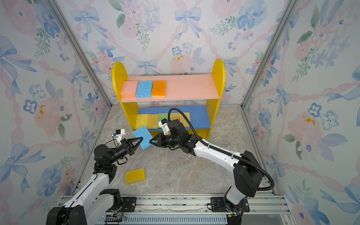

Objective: Place and organize the cleaning sponges onto the shelf
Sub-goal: 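Grasp the blue sponge with the right gripper while the left gripper releases, then lift the blue sponge with the right gripper up to the pink top board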

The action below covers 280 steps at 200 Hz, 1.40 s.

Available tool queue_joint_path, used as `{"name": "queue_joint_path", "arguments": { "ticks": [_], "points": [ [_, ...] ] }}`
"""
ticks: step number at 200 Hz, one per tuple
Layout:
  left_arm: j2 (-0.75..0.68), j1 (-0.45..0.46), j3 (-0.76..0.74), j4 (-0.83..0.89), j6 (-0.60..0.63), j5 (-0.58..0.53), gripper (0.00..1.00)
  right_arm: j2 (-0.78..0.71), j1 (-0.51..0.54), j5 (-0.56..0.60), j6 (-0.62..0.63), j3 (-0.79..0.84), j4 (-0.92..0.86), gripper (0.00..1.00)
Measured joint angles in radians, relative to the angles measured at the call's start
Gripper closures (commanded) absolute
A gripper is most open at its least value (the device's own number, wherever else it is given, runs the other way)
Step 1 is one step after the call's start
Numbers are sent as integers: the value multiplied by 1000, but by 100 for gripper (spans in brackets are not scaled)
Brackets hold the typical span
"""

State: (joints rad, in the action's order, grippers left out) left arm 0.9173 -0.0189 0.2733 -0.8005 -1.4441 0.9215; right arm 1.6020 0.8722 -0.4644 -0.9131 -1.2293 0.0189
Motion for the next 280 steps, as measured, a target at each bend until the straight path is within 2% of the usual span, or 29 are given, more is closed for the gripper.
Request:
{"name": "queue_joint_path", "arguments": {
  "ticks": [10, 28, 36, 73, 98, 131, 161, 199, 218, 242, 280],
  "points": [
    [0, 0, 0, -2, -7, 0, 72, 0, 0, 0, 0, 0, 0, 87],
    [-1, 0, 0, -7, 0, 2, 42, -4, -1, 5, 8, 0, -9, 88],
    [-4, 0, 0, -6, -5, 4, 32, -10, -2, 10, 14, 3, -17, 88],
    [-48, 0, -1, -3, 6, 4, 2, -81, -16, 104, 98, -1, -208, 93],
    [-95, 0, -1, 25, 32, 3, 2, -119, -22, 238, 192, -60, -445, 94],
    [-151, 0, -1, 145, 111, 0, 2, -188, -21, 411, 312, -104, -715, 94],
    [-192, 0, -1, 224, 158, -18, 2, -319, -39, 494, 374, -104, -872, 94],
    [-208, 0, 2, 329, 245, -54, 2, -523, -182, 509, 409, -156, -983, 93],
    [-205, 0, 51, 484, 364, -96, 2, -572, -275, 493, 425, -252, -1027, 93],
    [-187, 0, 150, 644, 533, -148, 2, -557, -365, 464, 452, -427, -1066, 93],
    [-172, 0, 229, 780, 750, -229, 2, -439, -439, 401, 480, -700, -1087, 93]
  ]
}}
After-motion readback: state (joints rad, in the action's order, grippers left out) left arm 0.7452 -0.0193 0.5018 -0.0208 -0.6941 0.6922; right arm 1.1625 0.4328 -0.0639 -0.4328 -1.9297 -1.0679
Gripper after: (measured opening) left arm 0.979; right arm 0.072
